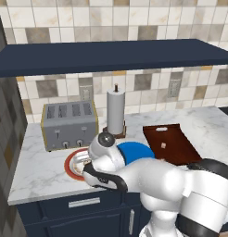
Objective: Move the dessert items from the plates to the tray.
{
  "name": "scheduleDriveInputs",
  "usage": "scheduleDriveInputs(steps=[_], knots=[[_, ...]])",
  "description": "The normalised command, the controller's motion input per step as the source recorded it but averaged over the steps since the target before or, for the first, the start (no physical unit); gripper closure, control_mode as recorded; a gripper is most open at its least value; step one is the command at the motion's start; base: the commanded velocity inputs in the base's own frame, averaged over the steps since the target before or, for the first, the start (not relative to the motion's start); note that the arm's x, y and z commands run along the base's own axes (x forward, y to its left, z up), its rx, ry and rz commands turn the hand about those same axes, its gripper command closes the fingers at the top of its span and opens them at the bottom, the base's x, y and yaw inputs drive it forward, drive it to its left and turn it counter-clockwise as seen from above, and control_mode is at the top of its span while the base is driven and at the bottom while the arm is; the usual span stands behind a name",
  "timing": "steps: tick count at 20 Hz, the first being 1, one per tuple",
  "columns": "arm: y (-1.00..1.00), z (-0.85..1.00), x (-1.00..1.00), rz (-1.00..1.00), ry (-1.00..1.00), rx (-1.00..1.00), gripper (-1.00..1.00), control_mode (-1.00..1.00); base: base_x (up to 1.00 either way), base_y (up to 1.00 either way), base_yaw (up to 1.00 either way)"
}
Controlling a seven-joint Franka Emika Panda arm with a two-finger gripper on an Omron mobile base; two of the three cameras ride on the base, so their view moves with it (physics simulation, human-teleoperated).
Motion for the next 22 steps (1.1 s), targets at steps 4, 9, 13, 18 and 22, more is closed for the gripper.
scheduleDriveInputs(steps=[4, 9, 13, 18, 22], knots=[[0.17, -0.17, 0.17, -0.01, 0.0, -0.02, -1.0, -1.0, 0.0, 0.0, 0.0], [0.03, -0.16, 0.0, 0.0, 0.01, -0.02, -1.0, -1.0, 0.0, 0.0, 0.0], [0.0, -0.05, 0.01, 0.0, 0.0, 0.0, -1.0, -1.0, 0.0, 0.0, 0.0], [0.01, -0.16, 0.25, 0.0, 0.0, 0.0, -1.0, -1.0, 0.0, 0.0, 0.0], [0.01, -0.39, 0.12, 0.0, 0.02, -0.03, -1.0, -1.0, 0.0, 0.0, 0.0]])
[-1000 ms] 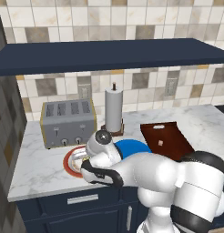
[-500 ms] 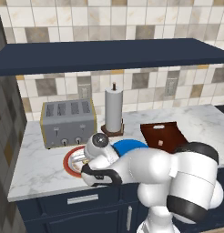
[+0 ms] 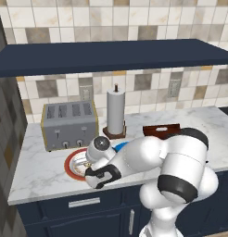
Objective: Move the dessert items from the plates to the tray.
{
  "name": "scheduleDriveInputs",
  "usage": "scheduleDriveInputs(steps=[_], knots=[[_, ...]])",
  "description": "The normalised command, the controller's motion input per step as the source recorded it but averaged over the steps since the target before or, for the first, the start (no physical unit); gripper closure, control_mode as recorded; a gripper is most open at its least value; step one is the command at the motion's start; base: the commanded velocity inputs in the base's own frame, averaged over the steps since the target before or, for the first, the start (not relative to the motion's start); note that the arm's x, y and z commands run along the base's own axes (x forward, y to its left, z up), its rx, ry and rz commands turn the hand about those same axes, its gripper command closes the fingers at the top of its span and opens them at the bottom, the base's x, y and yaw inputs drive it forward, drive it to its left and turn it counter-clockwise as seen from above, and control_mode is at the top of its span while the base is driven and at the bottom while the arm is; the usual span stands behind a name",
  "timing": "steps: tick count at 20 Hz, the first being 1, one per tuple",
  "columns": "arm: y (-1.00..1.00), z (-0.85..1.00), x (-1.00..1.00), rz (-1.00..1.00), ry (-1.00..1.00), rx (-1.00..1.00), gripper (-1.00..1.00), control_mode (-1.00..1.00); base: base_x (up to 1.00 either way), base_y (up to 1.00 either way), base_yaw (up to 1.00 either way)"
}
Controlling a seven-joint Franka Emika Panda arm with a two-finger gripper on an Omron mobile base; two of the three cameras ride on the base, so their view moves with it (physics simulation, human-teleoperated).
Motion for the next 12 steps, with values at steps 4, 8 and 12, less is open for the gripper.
scheduleDriveInputs(steps=[4, 8, 12], knots=[[0.0, -0.18, -0.02, 0.0, 0.04, -0.01, -1.0, -1.0, 0.0, 0.0, 0.0], [0.06, -0.01, 0.2, 0.0, 0.0, 0.0, -1.0, -1.0, 0.0, 0.0, 0.0], [0.2, 0.0, 0.32, -0.03, 0.0, 0.0, -1.0, -1.0, 0.0, 0.0, 0.0]])
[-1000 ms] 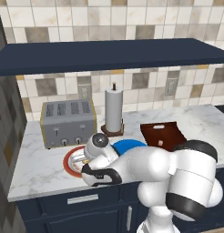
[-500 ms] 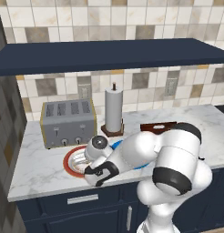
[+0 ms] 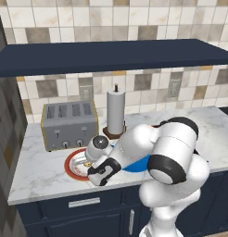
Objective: Move the dessert items from the plates to the tray.
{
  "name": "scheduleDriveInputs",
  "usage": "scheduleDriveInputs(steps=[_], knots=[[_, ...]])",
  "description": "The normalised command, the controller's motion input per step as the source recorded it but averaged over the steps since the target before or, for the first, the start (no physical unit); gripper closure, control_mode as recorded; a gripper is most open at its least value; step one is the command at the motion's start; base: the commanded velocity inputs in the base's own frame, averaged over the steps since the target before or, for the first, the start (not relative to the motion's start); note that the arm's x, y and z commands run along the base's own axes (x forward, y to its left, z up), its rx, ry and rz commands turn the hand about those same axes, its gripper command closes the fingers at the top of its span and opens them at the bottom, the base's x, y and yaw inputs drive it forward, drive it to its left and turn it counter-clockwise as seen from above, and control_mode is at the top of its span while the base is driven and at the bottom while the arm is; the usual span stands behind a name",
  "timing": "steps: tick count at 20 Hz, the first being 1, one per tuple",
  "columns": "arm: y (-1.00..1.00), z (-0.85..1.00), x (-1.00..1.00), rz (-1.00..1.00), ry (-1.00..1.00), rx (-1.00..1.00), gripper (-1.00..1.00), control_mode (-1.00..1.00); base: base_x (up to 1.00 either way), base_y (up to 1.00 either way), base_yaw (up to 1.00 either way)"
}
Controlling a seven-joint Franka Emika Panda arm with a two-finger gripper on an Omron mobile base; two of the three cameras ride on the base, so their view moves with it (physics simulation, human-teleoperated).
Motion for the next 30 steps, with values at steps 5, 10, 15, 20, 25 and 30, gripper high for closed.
scheduleDriveInputs(steps=[5, 10, 15, 20, 25, 30], knots=[[0.03, -0.38, 0.02, -0.01, 0.05, -0.03, -1.0, -1.0, 0.0, 0.0, 0.0], [0.0, 0.0, 0.0, 0.0, 0.0, 0.0, 1.0, -1.0, 0.0, 0.0, 0.0], [0.0, 0.04, 0.01, 0.0, 0.0, 0.0, 1.0, -1.0, 0.0, 0.0, 0.0], [-0.01, 0.75, 0.0, -0.05, 0.0, 0.0, 1.0, -1.0, 0.0, 0.0, 0.0], [-0.39, 1.0, 0.06, -0.07, 0.03, 0.0, 1.0, -1.0, 0.0, 0.0, 0.0], [-0.65, 1.0, 0.11, -0.06, 0.09, 0.0, 1.0, -1.0, 0.0, 0.0, 0.0]])
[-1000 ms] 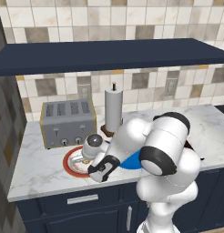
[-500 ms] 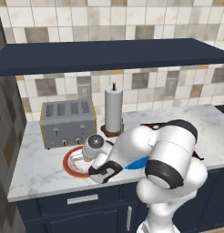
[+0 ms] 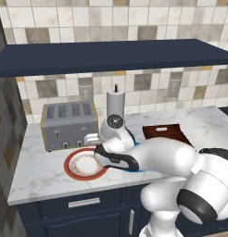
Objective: Move the dessert items from the plates to the tray.
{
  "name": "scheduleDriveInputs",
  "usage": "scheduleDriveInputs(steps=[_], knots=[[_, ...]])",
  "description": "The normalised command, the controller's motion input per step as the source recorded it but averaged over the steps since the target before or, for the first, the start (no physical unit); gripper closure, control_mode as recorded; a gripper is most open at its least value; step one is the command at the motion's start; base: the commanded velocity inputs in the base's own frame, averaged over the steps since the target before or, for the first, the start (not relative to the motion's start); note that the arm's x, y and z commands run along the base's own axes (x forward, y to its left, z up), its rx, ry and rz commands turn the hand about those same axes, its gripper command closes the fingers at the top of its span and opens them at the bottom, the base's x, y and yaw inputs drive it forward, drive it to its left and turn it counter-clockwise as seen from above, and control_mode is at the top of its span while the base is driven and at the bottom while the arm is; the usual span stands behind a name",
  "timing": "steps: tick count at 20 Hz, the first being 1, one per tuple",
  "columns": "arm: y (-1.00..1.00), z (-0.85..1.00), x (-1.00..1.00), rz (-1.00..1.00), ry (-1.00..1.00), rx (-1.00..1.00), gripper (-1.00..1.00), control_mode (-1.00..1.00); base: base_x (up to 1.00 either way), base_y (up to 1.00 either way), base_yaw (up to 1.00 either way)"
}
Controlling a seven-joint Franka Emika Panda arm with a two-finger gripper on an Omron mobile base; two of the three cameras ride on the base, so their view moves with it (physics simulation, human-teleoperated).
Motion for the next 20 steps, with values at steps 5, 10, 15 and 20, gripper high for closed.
scheduleDriveInputs(steps=[5, 10, 15, 20], knots=[[-0.98, 0.62, 0.02, -0.13, 0.13, -0.07, 1.0, -1.0, 0.0, 0.0, 0.0], [-1.0, 0.05, 0.04, -0.16, 0.17, -0.15, 1.0, -1.0, 0.0, 0.0, 0.0], [-1.0, -0.12, 0.04, -0.19, 0.15, -0.09, 1.0, -1.0, 0.0, 0.0, 0.0], [-1.0, -0.28, 0.04, -0.2, 0.12, 0.0, 1.0, -1.0, 0.0, 0.0, 0.0]])
